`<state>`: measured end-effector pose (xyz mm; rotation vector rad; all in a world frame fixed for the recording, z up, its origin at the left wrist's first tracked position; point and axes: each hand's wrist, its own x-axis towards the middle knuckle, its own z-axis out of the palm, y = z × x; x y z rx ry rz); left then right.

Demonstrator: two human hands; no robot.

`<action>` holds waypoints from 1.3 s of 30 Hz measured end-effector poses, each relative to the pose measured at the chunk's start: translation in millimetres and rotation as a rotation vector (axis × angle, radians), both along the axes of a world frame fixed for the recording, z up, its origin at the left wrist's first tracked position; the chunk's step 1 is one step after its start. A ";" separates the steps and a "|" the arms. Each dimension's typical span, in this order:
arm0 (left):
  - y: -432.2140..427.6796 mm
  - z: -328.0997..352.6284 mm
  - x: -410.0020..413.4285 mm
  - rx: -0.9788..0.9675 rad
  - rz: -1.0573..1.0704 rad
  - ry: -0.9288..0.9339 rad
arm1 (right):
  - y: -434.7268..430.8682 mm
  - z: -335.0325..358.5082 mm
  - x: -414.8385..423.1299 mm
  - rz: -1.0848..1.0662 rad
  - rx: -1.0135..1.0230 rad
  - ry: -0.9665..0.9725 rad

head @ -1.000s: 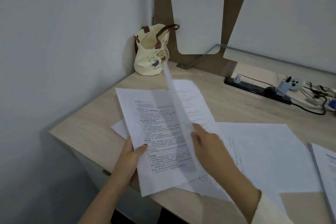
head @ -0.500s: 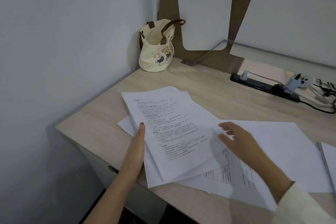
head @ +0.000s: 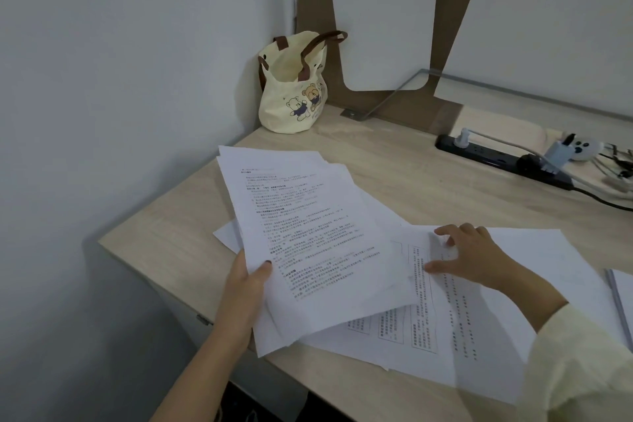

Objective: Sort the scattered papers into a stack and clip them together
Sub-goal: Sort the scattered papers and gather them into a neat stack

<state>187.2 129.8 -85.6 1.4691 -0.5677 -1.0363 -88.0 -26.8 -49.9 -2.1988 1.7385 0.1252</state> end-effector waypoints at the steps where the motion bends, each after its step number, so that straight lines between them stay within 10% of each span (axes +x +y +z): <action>1: 0.3 -0.1 0.3 -0.002 0.015 0.012 | -1.1 0.6 -0.5 0.006 0.001 0.017; 17: 1.8 3.8 -3.0 -0.026 0.094 0.082 | -15.1 3.4 -3.0 -0.011 0.072 0.034; 30: 3.3 1.2 -3.9 0.028 0.007 0.007 | 22.2 33.6 -31.2 -0.561 -0.408 -0.880; 39: 3.0 6.8 1.0 0.065 -0.211 -0.016 | 36.7 59.3 -51.0 -0.766 -0.128 -1.371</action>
